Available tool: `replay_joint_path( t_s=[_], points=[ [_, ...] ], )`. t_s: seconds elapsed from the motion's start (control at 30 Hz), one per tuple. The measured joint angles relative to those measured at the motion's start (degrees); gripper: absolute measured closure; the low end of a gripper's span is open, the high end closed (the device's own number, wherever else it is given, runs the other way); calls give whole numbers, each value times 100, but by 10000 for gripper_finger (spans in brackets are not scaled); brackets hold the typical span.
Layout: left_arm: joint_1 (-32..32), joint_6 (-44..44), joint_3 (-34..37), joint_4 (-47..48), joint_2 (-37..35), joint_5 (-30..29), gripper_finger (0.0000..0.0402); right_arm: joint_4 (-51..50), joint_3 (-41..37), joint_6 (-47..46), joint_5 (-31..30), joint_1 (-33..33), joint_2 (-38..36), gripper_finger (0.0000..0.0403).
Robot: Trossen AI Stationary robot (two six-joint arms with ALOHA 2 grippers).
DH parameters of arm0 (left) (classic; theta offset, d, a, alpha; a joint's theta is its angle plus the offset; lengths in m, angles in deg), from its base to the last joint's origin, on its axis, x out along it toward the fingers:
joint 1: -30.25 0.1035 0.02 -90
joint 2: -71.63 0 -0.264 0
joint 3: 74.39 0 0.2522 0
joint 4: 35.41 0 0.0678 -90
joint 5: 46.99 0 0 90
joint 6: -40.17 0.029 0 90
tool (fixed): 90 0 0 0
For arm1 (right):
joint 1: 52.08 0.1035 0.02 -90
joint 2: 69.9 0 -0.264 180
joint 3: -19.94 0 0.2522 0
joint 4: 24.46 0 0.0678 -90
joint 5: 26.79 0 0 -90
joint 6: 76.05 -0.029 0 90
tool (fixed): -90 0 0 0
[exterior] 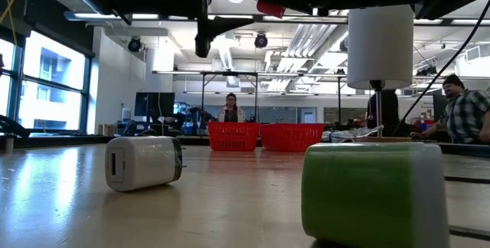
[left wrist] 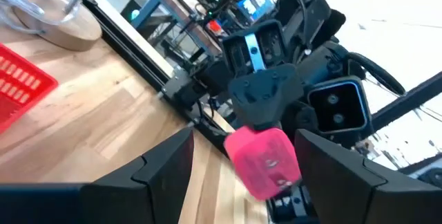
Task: Pick & Place Office items
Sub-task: Put the pink charger adapter into the right red bin
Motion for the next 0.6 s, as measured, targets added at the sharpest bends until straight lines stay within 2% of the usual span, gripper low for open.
replay_joint_path(
  t_s=[0.33,0.5,0.6],
  points=[
    [-103,27,0,-32,30,-2,156,-95,0,12,6,-85,0,258],
    [-127,-32,-82,-114,303,199,156,-149,0,-92,94,-124,0,258],
    [-127,-19,-147,-485,528,327,156,-214,0,-170,165,-161,0,258]
  ],
)
